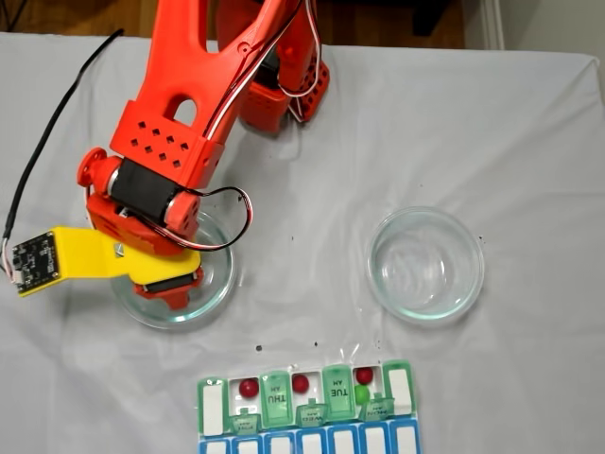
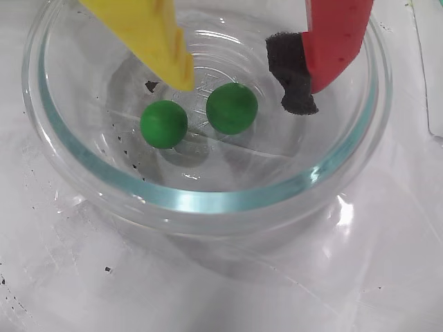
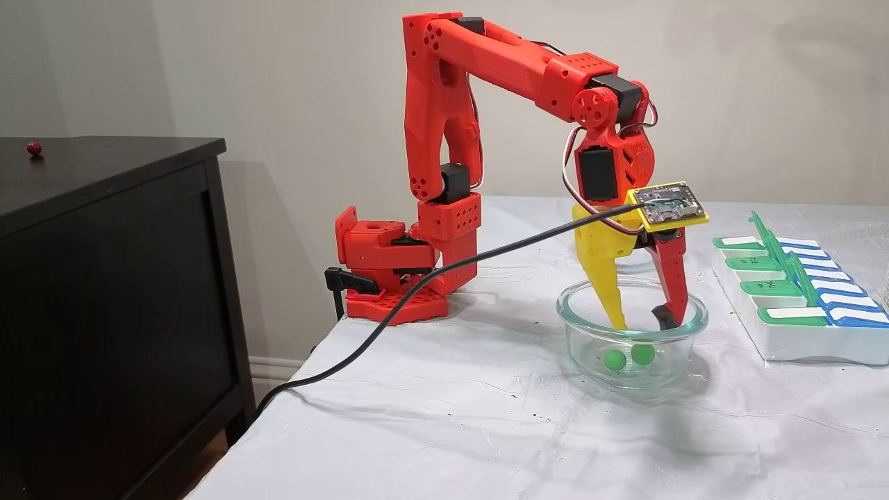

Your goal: Sort medicines into box.

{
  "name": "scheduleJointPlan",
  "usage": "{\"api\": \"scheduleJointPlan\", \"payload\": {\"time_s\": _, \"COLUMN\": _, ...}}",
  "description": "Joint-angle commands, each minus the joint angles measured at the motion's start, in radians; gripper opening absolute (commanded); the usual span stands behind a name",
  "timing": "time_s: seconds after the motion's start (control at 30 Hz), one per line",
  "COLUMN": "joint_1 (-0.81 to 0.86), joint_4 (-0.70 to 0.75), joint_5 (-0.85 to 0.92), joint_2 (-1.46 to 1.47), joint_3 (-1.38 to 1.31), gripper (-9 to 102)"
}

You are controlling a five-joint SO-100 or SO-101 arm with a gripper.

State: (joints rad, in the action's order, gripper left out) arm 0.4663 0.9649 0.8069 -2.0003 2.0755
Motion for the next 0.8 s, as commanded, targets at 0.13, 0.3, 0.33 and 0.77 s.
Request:
{"api": "scheduleJointPlan", "payload": {"time_s": 0.13, "joint_1": -0.015, "joint_4": -0.035, "joint_5": -0.026, "joint_2": 0.028, "joint_3": -0.034, "gripper": 21}}
{"api": "scheduleJointPlan", "payload": {"time_s": 0.3, "joint_1": -0.017, "joint_4": -0.048, "joint_5": -0.029, "joint_2": 0.044, "joint_3": -0.035, "gripper": 21}}
{"api": "scheduleJointPlan", "payload": {"time_s": 0.33, "joint_1": -0.018, "joint_4": -0.051, "joint_5": -0.029, "joint_2": 0.046, "joint_3": -0.035, "gripper": 21}}
{"api": "scheduleJointPlan", "payload": {"time_s": 0.77, "joint_1": -0.020, "joint_4": -0.075, "joint_5": -0.034, "joint_2": 0.080, "joint_3": -0.034, "gripper": 21}}
